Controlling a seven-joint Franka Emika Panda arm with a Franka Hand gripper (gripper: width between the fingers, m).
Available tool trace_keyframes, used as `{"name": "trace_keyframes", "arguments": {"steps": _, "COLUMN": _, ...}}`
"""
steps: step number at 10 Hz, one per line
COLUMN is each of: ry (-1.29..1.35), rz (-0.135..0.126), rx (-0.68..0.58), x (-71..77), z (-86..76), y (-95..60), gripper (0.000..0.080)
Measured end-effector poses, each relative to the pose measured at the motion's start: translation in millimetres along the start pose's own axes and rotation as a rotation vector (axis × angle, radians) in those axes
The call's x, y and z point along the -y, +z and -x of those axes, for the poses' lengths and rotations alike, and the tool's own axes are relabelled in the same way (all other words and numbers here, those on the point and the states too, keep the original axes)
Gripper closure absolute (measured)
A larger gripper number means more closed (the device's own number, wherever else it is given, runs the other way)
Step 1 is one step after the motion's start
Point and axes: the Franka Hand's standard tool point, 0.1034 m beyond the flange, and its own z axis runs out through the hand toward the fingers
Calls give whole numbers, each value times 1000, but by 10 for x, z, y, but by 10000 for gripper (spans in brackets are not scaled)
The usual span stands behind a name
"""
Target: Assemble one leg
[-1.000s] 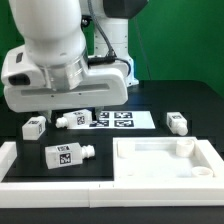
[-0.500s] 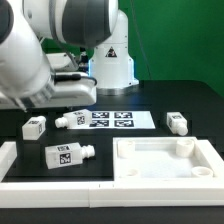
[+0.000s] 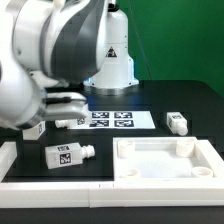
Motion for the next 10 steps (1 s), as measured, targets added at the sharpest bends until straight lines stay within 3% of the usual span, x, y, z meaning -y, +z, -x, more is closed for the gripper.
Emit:
{"name": "trace_keyframes", "arguments": {"steps": 1, "ry": 18, "rz": -3, "rx": 4, "x": -166, "z": 41, "y": 59, "gripper": 151}}
{"name": "trace_keyframes", "arguments": {"steps": 2, "ry": 36, "rz": -8, "rx": -13, "x": -237, "z": 32, "y": 88, "gripper": 151}}
{"name": "trace_keyframes", "arguments": {"steps": 5, "ry": 35, "rz": -7, "rx": -12, "x": -233, "z": 28, "y": 95, "gripper": 151}}
{"name": "trace_keyframes", "arguments": {"steps": 6, "ry": 40, "rz": -8, "rx": -15, "x": -246, "z": 6, "y": 133, "gripper": 151}}
{"name": "trace_keyframes", "arguments": {"steps": 8, "ry": 50, "rz": -16, "rx": 14, "x": -268, "z": -51, "y": 362, "gripper": 151}}
{"name": "trace_keyframes", "arguments": {"steps": 10, "ry": 49, "rz": -10, "rx": 8, "x": -260, "z": -89, "y": 375, "gripper": 151}}
